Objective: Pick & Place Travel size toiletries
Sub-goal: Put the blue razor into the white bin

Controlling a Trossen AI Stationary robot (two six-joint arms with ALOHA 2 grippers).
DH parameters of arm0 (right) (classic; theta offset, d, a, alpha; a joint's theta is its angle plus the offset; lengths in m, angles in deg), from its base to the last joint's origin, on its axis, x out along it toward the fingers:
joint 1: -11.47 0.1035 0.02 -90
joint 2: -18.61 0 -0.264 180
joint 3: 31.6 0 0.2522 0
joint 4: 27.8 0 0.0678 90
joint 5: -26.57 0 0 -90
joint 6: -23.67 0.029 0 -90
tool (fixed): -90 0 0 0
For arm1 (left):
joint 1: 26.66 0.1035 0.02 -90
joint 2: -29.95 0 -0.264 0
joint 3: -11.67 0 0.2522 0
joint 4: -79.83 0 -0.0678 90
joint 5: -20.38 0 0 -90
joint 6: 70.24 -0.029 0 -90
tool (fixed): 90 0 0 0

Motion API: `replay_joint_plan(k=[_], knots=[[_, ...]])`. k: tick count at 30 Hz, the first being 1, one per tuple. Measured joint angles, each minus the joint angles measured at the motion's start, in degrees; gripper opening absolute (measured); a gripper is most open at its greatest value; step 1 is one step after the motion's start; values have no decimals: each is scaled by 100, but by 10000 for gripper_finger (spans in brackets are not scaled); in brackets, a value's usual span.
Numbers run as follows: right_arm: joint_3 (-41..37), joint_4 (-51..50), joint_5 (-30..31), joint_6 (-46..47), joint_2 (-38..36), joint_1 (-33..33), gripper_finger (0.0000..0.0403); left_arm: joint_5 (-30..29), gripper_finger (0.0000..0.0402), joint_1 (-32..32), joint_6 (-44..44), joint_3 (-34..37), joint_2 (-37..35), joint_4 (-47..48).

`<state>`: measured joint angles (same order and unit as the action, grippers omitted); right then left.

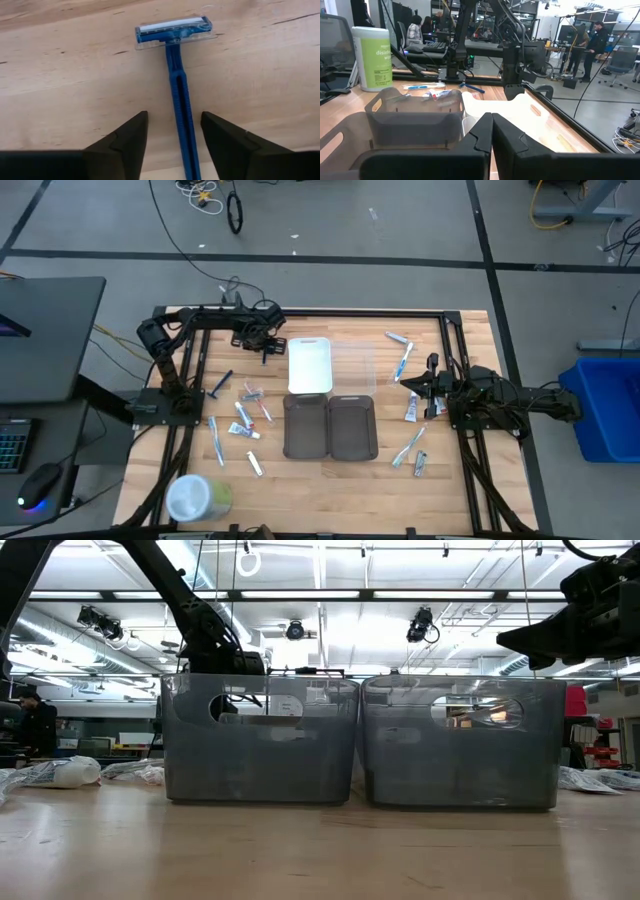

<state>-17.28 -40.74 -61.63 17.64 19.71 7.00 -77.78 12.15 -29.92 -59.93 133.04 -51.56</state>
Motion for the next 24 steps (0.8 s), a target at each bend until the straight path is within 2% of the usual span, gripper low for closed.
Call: replay_joint_plan(k=[9, 24], knots=[[2, 0, 0, 0, 0, 0, 13, 6, 129, -2, 2, 0, 4, -17], [2, 0, 0, 0, 0, 2, 13, -13, 77, 0, 2, 0, 9, -4]])
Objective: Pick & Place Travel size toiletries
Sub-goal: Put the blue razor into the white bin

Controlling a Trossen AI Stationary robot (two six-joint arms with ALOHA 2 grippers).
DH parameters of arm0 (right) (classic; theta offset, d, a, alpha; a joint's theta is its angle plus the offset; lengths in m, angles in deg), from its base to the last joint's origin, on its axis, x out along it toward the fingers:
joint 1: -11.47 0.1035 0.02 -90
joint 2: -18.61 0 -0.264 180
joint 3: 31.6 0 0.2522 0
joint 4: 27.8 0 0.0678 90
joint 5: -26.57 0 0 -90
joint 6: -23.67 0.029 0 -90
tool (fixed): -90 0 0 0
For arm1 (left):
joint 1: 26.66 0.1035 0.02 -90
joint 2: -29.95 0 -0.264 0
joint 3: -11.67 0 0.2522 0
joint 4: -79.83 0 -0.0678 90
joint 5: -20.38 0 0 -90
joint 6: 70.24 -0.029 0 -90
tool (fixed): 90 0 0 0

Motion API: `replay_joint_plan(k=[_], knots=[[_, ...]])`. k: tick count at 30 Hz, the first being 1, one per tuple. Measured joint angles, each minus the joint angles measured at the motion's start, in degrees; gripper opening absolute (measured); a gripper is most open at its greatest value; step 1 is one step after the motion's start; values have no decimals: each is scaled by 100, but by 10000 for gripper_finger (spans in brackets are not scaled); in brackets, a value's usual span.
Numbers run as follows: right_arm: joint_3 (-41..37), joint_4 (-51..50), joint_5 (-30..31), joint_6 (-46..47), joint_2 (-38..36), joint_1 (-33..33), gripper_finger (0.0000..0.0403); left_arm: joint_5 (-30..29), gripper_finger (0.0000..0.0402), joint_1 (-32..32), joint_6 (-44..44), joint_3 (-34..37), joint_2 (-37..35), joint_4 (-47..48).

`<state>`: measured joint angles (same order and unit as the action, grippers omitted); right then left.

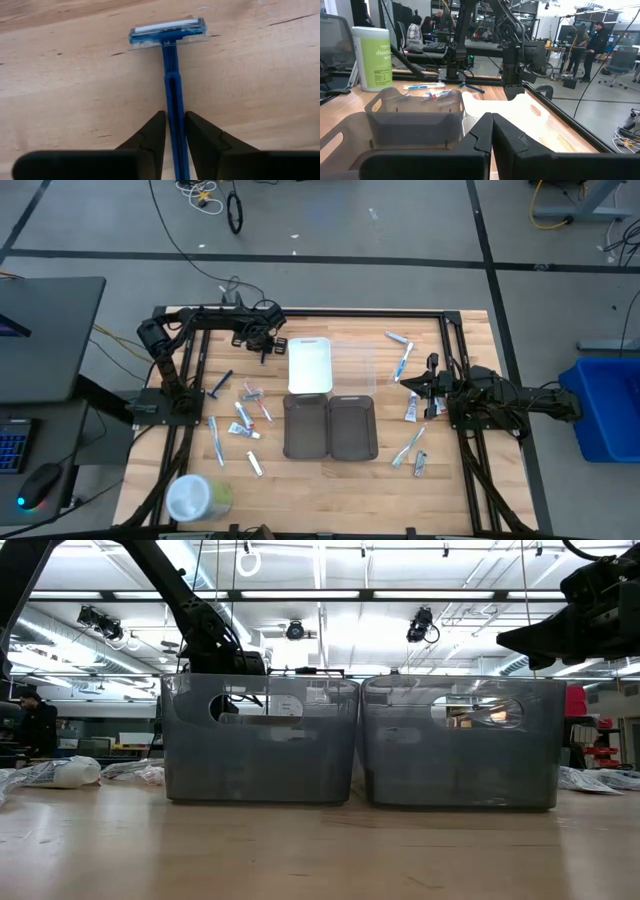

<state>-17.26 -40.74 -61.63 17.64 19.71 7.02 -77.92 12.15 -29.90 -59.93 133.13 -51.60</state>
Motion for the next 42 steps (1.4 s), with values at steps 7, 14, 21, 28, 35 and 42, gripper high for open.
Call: replay_joint_plan(k=[7, 14, 21, 28, 35, 42], knots=[[0, 0, 0, 0, 0, 0, 13, -9, 55, 2, -7, 0, 2, 6], [-2, 0, 0, 0, -2, 0, 14, -7, 51, 2, -31, 0, 2, 7], [-2, 0, 0, 0, 0, -2, 14, 26, 48, 2, -171, 1, -27, 43], [-2, 0, 0, 0, 0, 0, 14, 39, 47, 47, -182, 11, -321, 163], [-1, 0, -1, 0, -1, -1, 14, 24, 48, 73, -206, 11, -448, 290], [0, 0, 0, 0, 0, -2, 13, 22, 47, 74, -294, 9, -494, 344]])
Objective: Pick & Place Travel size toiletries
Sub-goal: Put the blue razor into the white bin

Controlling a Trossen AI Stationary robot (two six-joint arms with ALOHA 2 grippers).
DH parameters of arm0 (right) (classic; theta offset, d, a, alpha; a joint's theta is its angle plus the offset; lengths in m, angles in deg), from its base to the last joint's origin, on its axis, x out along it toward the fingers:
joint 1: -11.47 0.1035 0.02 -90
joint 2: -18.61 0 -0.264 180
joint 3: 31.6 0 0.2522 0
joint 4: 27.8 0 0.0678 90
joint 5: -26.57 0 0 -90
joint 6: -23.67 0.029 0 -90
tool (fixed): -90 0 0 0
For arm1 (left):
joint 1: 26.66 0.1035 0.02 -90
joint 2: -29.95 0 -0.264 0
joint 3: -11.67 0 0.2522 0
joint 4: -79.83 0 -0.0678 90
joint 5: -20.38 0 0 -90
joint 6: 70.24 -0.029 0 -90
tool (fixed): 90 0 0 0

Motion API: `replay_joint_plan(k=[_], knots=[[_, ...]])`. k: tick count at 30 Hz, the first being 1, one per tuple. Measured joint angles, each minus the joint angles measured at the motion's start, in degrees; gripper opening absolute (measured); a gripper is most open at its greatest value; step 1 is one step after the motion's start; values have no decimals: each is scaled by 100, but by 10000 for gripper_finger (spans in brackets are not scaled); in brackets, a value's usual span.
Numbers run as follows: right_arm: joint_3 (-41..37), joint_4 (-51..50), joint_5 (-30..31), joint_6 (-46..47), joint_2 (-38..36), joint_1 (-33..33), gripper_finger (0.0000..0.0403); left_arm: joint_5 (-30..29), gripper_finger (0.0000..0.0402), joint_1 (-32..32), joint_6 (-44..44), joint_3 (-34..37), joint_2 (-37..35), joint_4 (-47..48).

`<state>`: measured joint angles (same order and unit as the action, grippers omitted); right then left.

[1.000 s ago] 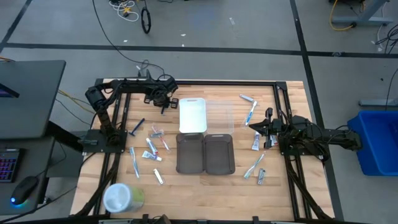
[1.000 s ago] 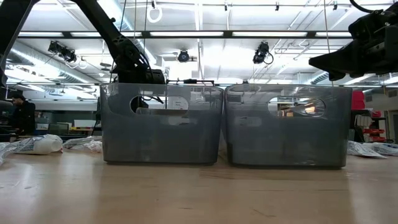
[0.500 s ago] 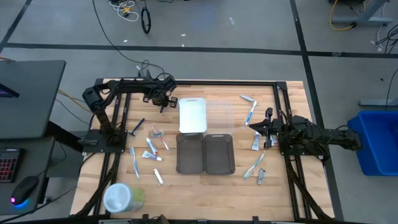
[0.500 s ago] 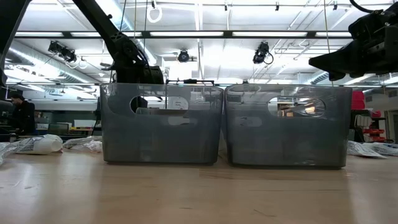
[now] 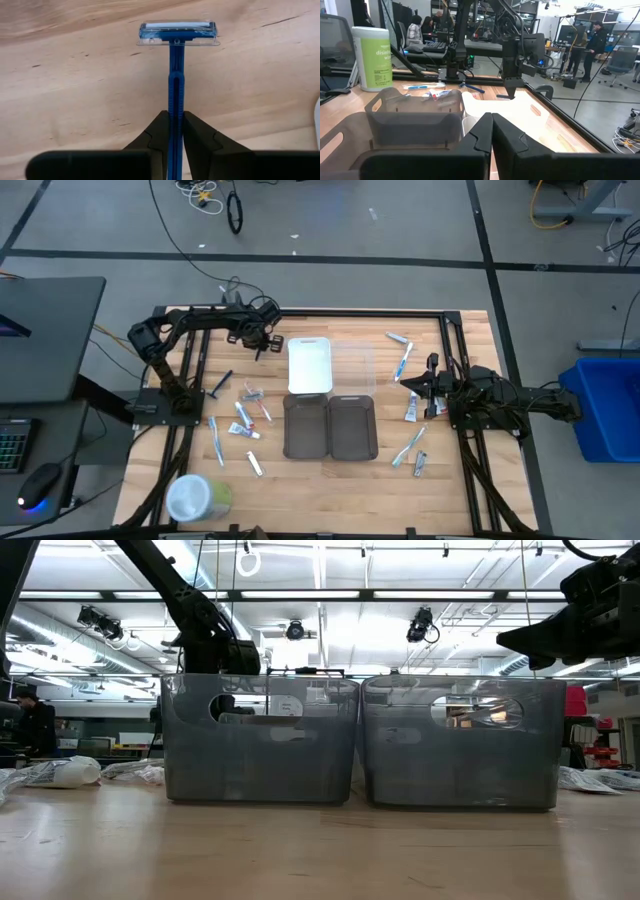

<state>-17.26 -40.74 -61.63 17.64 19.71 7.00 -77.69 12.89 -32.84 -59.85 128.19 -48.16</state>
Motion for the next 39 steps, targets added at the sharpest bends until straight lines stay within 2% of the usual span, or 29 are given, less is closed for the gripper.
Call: replay_joint_plan(k=[21, 25, 30, 39], knots=[[0, 0, 0, 0, 0, 1, 13, 21, 42, -282, -453, -11, -1859, -13], [0, 0, 0, 0, -1, 0, 14, 42, 45, -282, -591, -11, -1977, -95], [0, 0, 0, 0, -1, 0, 13, 515, 39, -356, -978, -11, -1995, -398], [-2, 0, -1, 0, 0, 2, 14, 912, 40, -1078, -2205, -11, -1995, -1299]])
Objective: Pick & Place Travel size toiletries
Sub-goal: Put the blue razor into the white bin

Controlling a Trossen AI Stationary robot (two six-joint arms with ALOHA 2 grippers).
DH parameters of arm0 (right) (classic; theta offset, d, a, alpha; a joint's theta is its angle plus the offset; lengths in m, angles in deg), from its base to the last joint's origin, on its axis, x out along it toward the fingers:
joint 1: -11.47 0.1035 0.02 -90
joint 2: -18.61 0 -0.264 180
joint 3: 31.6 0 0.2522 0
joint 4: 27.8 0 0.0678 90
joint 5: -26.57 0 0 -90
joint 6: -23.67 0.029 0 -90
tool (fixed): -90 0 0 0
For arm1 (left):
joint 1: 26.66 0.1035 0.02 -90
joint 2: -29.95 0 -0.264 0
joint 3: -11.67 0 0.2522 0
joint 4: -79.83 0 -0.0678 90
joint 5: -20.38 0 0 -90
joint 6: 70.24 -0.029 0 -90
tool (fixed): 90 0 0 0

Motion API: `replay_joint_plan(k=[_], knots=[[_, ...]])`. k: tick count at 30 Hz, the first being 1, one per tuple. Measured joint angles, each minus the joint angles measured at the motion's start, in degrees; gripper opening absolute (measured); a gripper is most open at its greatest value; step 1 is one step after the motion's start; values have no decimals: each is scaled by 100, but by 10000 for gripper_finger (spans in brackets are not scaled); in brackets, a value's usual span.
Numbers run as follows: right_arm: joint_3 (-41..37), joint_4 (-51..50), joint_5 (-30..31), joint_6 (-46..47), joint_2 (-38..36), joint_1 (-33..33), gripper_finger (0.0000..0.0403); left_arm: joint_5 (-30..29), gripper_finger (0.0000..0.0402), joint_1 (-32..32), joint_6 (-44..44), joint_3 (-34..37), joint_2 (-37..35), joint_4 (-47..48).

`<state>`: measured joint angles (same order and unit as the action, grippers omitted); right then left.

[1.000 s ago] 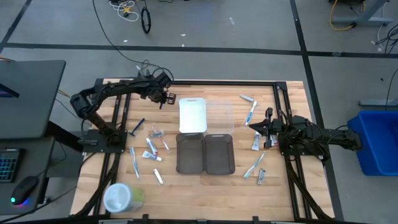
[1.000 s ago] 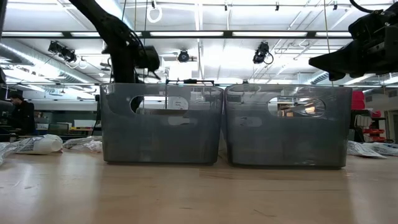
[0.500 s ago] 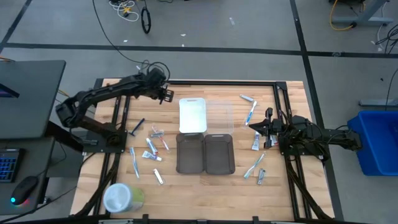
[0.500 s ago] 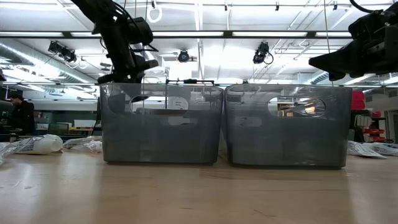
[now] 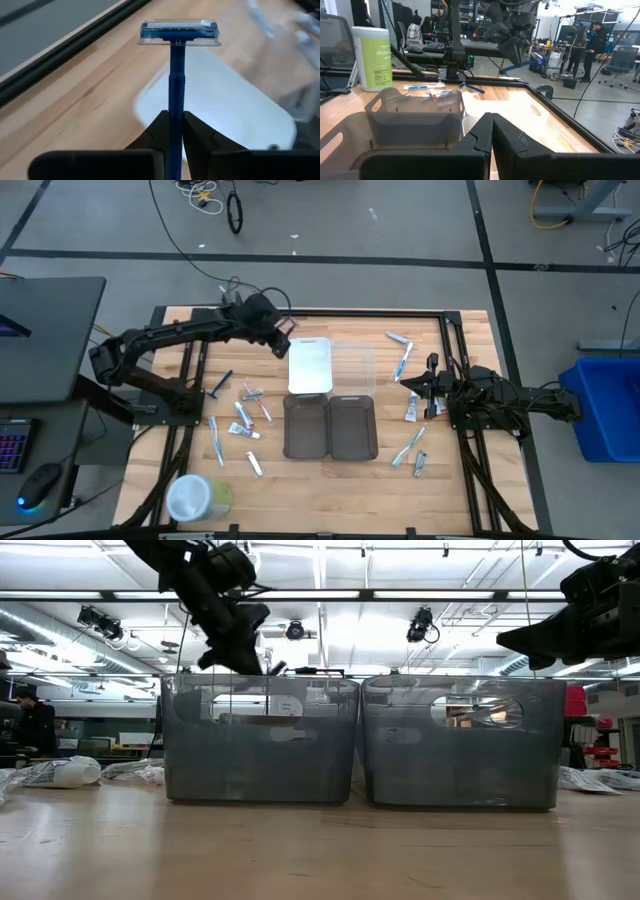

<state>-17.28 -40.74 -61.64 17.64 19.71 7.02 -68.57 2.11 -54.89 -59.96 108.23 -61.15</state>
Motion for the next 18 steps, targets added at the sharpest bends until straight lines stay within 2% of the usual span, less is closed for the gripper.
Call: replay_joint_plan(k=[7, 18], knots=[[1, 0, 0, 0, -1, -2, 14, 23, 41, -402, -220, 0, 0, -332], [2, 0, 1, 0, 0, 0, 13, 153, 44, -485, -258, -171, 45, -268]])
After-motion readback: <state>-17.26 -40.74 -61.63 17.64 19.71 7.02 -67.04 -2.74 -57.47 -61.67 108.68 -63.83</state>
